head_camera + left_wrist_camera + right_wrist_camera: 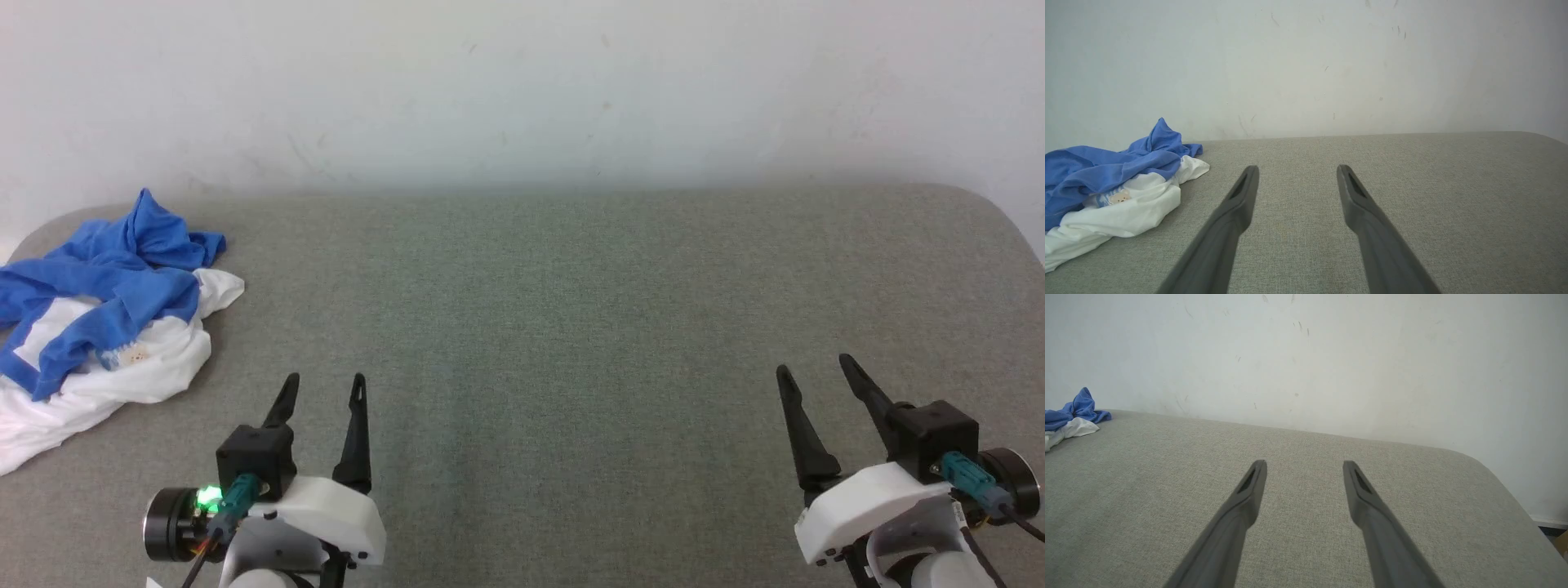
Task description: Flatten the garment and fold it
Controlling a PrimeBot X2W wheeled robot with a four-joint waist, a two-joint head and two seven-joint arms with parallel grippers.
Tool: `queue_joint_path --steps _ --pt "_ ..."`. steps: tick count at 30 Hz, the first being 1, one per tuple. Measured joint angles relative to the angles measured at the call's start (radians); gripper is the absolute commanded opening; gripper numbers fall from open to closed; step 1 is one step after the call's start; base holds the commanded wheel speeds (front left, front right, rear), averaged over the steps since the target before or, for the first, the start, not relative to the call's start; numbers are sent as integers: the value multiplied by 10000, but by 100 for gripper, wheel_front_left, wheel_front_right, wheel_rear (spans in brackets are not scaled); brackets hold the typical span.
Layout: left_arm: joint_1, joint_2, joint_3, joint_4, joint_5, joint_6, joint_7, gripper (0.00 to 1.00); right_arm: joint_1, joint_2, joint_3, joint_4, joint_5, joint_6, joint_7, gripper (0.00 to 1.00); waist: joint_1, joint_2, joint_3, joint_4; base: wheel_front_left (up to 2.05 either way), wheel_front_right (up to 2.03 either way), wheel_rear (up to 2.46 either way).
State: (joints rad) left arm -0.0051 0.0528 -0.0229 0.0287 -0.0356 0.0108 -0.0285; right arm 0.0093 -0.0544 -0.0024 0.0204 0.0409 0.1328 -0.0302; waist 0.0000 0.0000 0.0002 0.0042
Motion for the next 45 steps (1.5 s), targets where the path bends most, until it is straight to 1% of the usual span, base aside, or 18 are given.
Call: queue_joint_path --steps 9,19,45 --pt "0 0 -27 109 -150 82 -178 100 35 0 -25 100 169 0 -178 100 0 0 2 192 0 0 0" --pt "0 0 -23 188 -301 107 -408 100 142 0 -33 173 418 0 -378 100 0 0 2 618 0 0 0" --pt "3 0 -188 470 -708 213 -932 100 189 4 42 422 882 0 -930 100 1 0 -22 2305 0 0 0"
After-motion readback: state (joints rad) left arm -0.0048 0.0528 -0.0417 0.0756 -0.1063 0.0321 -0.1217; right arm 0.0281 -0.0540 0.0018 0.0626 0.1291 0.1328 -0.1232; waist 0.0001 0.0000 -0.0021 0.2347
